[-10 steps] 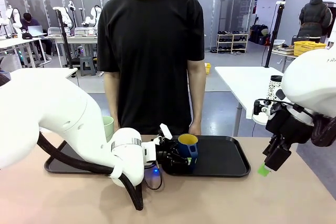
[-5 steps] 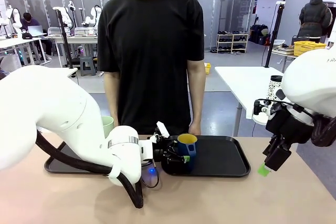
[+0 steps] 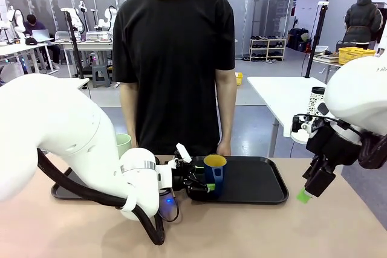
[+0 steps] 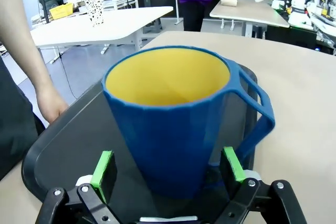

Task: Sort and store the cups by type.
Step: Pick up the Handle plastic cup and place it into the empty Flat Tray.

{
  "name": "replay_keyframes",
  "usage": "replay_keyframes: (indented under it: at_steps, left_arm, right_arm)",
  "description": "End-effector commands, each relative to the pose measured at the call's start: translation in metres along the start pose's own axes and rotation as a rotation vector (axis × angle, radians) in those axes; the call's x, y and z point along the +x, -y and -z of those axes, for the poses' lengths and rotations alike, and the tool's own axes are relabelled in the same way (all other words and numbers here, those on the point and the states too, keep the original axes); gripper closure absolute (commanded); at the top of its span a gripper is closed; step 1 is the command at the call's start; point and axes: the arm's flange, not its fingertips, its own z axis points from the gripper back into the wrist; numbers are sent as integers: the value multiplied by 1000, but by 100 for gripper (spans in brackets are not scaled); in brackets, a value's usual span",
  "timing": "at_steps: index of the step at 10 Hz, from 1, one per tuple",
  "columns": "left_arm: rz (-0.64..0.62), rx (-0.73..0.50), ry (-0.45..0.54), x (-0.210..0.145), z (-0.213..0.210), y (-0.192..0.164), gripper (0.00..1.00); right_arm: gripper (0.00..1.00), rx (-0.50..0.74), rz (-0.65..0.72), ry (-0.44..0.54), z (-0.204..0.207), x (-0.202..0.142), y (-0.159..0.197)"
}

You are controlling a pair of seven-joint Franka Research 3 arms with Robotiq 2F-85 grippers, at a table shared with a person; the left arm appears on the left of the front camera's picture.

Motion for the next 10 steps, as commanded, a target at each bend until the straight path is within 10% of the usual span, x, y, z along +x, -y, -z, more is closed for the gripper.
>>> replay_keyframes:
  at_steps: [1,10]
  left_arm:
    - [24,42,10,-9,-19,24,0]
    - [32,36,-61,5,-88,51,0]
  right_arm:
    - [0,-9,9,2,2,-1,-1]
    - [0,-9,9,2,2,-1,-1]
